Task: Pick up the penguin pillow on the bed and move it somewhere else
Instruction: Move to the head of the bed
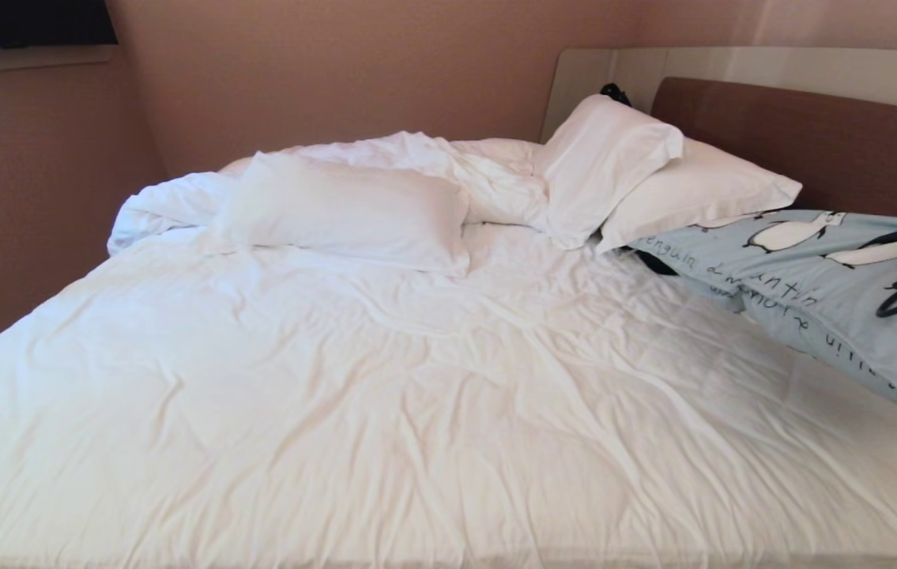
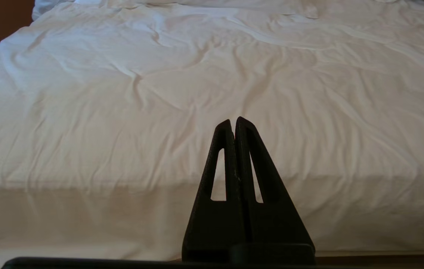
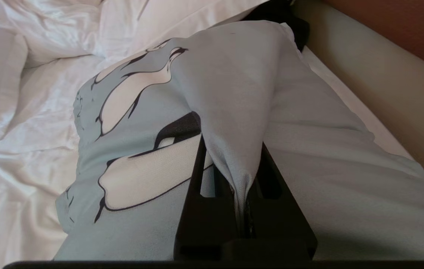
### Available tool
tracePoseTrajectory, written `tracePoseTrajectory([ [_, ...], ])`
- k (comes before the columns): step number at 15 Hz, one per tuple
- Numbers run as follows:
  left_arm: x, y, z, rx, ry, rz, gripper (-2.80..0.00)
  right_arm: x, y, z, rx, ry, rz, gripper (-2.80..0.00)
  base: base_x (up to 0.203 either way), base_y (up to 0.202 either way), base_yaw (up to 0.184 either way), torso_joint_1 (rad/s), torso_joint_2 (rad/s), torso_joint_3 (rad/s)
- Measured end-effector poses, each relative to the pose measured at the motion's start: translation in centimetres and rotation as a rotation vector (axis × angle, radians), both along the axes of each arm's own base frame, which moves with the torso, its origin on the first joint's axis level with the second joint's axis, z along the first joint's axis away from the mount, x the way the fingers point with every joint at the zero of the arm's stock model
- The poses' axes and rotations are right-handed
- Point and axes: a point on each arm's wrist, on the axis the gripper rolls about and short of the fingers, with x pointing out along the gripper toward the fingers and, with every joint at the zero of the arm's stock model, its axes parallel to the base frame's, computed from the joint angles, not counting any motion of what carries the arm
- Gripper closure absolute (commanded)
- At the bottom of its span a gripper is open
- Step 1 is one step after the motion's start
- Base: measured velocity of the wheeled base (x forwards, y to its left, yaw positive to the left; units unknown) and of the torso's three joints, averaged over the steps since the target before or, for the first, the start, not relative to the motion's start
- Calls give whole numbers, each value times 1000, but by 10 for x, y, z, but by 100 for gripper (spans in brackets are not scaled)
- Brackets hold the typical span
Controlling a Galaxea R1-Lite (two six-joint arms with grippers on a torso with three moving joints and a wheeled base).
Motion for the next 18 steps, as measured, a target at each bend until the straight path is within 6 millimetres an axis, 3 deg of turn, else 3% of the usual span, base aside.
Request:
tracePoseTrajectory([
  [7,0,0,0,1,0,-2,0,0,0,-1,1,3,-1,0,0,-163,1,2,0,1],
  [18,0,0,0,2,-1,-2,0,5,-3,-3,-1,1,0,0,0,0,0,0,0,0],
])
